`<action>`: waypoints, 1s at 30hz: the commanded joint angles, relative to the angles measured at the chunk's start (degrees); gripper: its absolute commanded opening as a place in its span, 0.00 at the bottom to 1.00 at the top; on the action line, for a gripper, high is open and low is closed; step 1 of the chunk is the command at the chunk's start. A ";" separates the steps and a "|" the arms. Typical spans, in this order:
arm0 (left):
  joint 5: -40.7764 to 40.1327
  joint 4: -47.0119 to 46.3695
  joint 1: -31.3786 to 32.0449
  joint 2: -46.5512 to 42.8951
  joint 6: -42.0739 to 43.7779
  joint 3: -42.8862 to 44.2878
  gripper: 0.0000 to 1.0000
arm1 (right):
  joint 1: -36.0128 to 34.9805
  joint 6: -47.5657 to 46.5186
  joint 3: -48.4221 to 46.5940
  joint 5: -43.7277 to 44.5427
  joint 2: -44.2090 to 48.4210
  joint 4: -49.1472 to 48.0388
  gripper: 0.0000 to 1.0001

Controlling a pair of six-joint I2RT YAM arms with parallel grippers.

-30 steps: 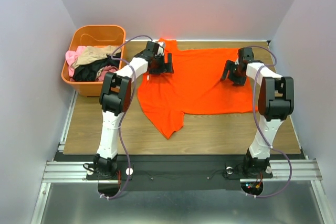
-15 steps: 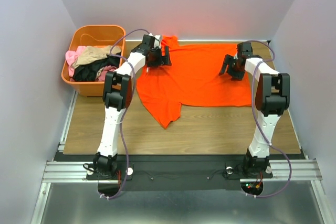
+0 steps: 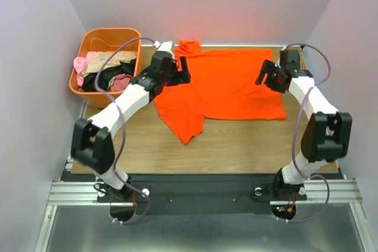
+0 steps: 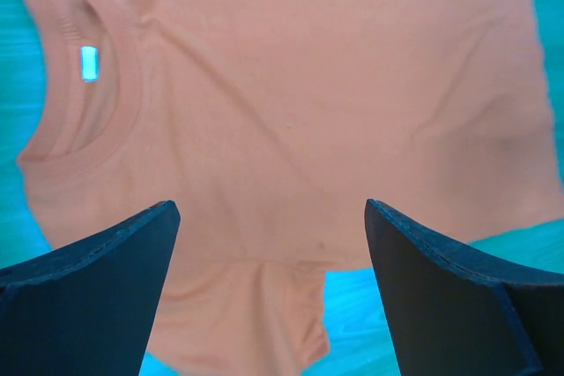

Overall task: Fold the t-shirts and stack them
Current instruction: Fold the tshirt

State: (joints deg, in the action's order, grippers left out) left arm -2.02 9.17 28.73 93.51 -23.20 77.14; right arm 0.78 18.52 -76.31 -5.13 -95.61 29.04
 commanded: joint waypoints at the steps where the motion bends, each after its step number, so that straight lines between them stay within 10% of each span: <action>1: -0.09 -0.12 -1.75 -5.00 -5.71 -9.72 0.98 | 1.59 2.74 8.53 4.77 4.29 0.06 0.85; 15: 0.17 3.40 2.73 -15.81 -9.31 -31.42 0.93 | 11.79 7.75 15.67 0.91 5.27 -0.91 0.85; 30: -4.13 5.77 12.49 -15.56 -9.85 -34.87 0.86 | 12.76 9.16 15.75 -1.64 5.79 -1.17 0.85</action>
State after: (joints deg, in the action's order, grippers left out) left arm -4.01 14.11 40.21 78.32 -33.10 42.70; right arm 13.13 26.94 -59.72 -5.98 -91.61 29.54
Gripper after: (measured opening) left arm 0.874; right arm 0.849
